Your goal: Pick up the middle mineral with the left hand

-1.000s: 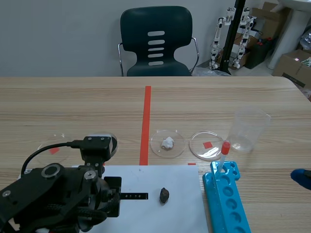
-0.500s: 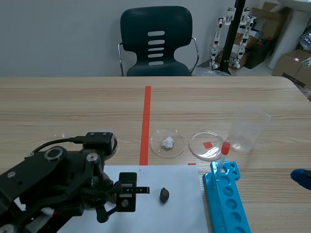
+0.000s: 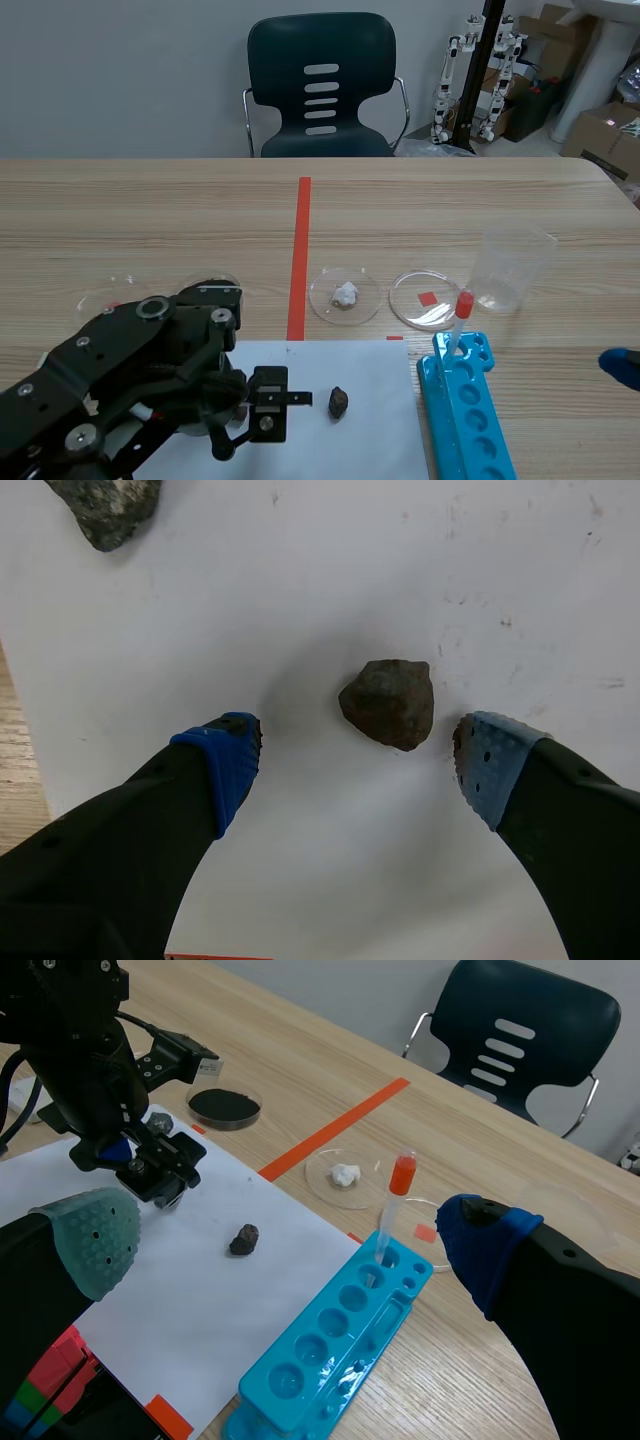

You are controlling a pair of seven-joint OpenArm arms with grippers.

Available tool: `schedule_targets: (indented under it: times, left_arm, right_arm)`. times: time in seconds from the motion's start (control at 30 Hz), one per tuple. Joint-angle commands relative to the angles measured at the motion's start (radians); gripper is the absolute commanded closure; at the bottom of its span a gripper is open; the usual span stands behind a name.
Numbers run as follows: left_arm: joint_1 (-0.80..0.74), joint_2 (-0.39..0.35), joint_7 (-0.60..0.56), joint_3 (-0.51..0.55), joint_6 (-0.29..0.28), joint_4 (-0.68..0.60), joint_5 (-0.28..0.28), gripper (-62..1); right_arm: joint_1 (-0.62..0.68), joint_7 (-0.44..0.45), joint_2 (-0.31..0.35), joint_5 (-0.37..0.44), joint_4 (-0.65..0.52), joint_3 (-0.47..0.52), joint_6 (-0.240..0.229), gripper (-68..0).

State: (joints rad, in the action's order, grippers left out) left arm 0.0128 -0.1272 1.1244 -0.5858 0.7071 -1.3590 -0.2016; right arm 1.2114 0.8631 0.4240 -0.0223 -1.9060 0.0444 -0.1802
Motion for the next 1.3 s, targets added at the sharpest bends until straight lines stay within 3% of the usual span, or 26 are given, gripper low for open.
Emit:
schedule_targets:
  times: [0.0, 0.63, 1.13, 1.27]
  left_arm:
    - [0.010, 0.015, -0.009, 0.003, 0.005, -0.008, 0.005, -42.2]
    - [0.052, 0.050, -0.055, 0.003, 0.005, 0.049, 0.008, -42.2]
    - [0.051, 0.049, -0.020, 0.003, 0.005, 0.050, 0.005, -41.2]
    - [0.051, 0.049, -0.019, 0.003, 0.005, 0.050, 0.005, -33.6]
  right_arm:
    - [-0.001, 0.011, 0.003, 0.007, -0.010, 0.002, 0.000, -62.1]
    - [-0.001, 0.011, 0.003, 0.007, -0.010, 0.002, 0.000, -62.1]
    - [-0.001, 0.011, 0.003, 0.007, -0.010, 0.002, 0.000, -62.1]
    - [-0.001, 0.011, 0.003, 0.007, -0.010, 0.002, 0.000, -62.1]
